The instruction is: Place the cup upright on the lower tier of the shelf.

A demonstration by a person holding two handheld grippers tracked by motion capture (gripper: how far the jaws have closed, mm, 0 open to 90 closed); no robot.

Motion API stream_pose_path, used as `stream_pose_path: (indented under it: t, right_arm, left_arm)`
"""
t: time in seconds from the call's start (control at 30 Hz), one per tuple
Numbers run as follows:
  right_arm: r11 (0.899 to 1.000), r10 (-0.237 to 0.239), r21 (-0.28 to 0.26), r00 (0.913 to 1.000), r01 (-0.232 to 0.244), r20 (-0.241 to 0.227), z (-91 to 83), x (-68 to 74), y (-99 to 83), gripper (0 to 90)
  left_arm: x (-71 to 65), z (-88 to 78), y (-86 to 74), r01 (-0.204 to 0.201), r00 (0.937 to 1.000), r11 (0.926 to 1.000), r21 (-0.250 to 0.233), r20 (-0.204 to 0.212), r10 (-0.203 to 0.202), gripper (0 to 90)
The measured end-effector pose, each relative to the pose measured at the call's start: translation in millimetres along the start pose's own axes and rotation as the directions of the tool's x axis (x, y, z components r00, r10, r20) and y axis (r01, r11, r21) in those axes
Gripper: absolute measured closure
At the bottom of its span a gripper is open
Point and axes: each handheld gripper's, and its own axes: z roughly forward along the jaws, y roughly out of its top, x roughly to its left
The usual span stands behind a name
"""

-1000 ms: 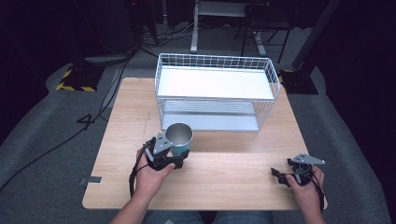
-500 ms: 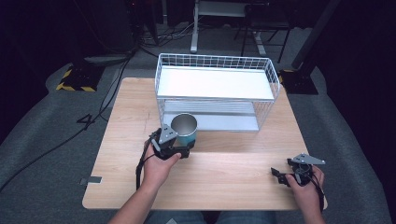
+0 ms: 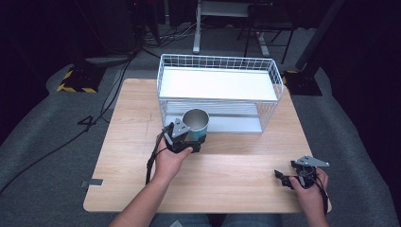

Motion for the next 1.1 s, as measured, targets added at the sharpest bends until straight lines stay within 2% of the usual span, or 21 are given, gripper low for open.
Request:
stream_pose_path:
  t: [0.07, 0.3, 0.47, 0.6, 0.63, 0.83, 1.1]
  right_arm:
    - [1.000, 0.000, 0.000, 1.0000, 0.000, 0.000, 0.0, 0.0, 0.0, 14.2]
    - [1.000, 0.000, 0.000, 1.0000, 0.000, 0.000, 0.0, 0.0, 0.0, 14.1]
    - [1.000, 0.000, 0.000, 1.0000, 0.000, 0.000, 0.0, 0.0, 0.0, 14.2]
    - [1.000, 0.000, 0.000, 1.0000, 0.000, 0.000, 0.0, 0.0, 0.0, 14.2]
    - [1.000, 0.000, 0.000, 1.0000, 0.000, 0.000, 0.0, 0.0, 0.0, 14.2]
    - [1.000, 0.000, 0.000, 1.0000, 0.000, 0.000, 0.0, 0.0, 0.0, 14.2]
    - [1.000, 0.000, 0.000, 1.0000, 0.000, 0.000, 0.0, 0.0, 0.0, 14.2]
  left_arm:
    - [-0.1, 2.8, 0.9, -0.006, 1.0000, 1.0000, 0.003, -0.002, 0.006, 22.7]
    - [1.0, 24.3, -1.1, 0.023, 0.9997, 0.9997, 0.006, 0.007, -0.023, 22.7]
    - [2.4, 34.0, -1.8, 0.019, 0.9998, 0.9998, -0.008, 0.002, -0.019, 22.7]
    - [2.4, 44.2, 1.3, 0.032, 0.9994, 0.9994, -0.015, 0.015, -0.032, 22.7]
    - [1.8, 49.3, 4.3, 0.043, 0.9990, 0.9989, -0.019, 0.008, -0.043, 22.6]
    - [2.2, 64.1, 10.8, 0.049, 0.9984, 0.9988, -0.005, -0.028, -0.049, 22.6]
    - [7.8, 82.0, 11.1, 0.081, 0.9943, 0.9967, -0.011, -0.069, -0.081, 22.5]
